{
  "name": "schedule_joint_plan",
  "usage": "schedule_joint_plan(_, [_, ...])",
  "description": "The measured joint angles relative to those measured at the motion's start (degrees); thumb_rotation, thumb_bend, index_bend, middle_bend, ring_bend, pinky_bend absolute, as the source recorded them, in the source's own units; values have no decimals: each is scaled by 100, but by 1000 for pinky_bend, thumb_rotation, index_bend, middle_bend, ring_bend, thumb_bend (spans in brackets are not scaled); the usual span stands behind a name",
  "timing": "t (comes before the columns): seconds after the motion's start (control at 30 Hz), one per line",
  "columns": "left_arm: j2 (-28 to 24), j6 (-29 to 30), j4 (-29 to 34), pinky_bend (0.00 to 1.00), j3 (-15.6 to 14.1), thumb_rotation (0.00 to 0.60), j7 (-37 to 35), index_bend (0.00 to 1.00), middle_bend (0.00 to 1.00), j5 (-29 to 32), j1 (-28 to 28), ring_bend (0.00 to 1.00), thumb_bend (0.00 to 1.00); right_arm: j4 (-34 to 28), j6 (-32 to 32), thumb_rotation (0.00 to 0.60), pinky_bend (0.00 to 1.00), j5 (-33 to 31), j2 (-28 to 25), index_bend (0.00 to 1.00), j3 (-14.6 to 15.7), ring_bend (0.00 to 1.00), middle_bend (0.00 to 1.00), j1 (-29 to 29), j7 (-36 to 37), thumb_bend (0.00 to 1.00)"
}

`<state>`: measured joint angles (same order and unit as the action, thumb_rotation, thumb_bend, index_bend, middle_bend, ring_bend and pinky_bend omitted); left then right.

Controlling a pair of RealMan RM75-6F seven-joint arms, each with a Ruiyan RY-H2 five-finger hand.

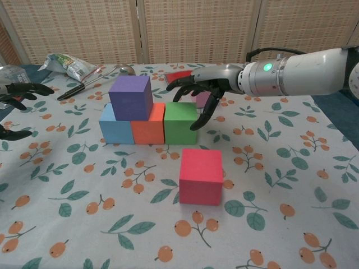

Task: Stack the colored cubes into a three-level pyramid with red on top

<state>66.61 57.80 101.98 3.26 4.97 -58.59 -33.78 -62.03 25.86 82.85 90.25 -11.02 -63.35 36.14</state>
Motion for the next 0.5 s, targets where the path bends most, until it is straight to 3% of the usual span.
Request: schedule_joint_plan(0.5, [-8,-114,-20,138,67,600,-35,0,0,-64,81,0,374,8,57,600,0,40,13,0,116,0,135,-81,198,0])
